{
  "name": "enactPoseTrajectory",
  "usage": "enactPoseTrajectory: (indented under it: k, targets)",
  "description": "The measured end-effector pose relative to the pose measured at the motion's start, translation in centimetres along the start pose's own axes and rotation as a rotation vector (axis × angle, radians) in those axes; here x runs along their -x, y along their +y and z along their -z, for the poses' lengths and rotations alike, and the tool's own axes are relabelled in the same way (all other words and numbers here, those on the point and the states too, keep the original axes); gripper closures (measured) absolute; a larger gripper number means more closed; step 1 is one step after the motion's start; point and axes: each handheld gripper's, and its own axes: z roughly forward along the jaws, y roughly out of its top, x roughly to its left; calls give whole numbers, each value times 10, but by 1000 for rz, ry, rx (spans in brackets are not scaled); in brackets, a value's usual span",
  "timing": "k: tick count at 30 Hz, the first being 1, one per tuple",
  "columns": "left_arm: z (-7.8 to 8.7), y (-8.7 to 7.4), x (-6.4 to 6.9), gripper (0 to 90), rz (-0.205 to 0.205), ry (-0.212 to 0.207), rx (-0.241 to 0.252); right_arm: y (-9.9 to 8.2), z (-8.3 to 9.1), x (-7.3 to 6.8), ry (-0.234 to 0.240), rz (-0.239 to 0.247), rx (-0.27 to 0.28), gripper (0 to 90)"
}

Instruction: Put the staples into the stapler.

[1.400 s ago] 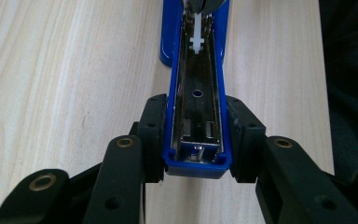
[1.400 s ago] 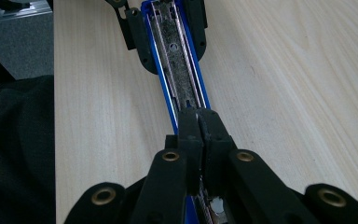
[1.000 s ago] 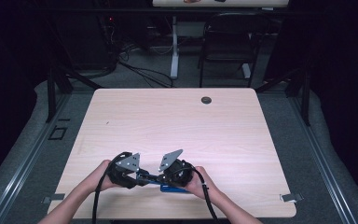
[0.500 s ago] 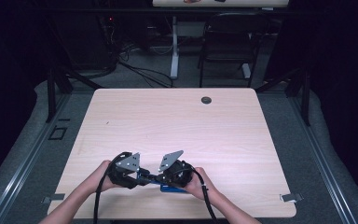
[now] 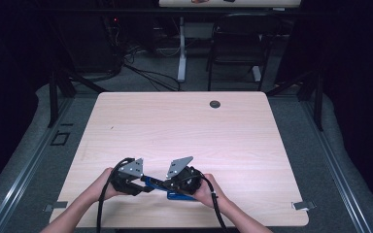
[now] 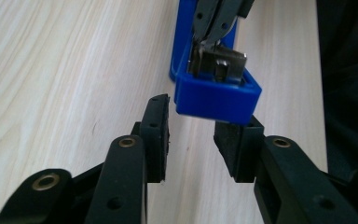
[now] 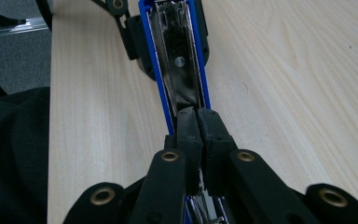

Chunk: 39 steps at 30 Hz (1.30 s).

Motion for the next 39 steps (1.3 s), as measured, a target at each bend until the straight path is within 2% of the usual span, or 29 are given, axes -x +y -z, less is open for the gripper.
enactPoseTrajectory:
  k: [4,9,11,14,18,21,39]
  targets:
    - [-6,3,5,675,-16,7,27,1,4,0,4,19,4,885]
    - [-13,7,8,689,-20,15,45,1,8,1,12,6,17,885]
    - [-15,7,9,693,-7,14,58,1,11,3,13,17,5,885]
    - [-15,8,8,692,9,6,78,0,13,3,8,10,12,885]
    - [-16,9,8,688,13,4,90,0,17,4,1,-2,18,885]
    - [-18,11,8,671,14,-1,96,0,20,3,2,1,4,884]
    - [-26,21,13,661,36,26,171,-9,39,11,-24,-42,-21,883]
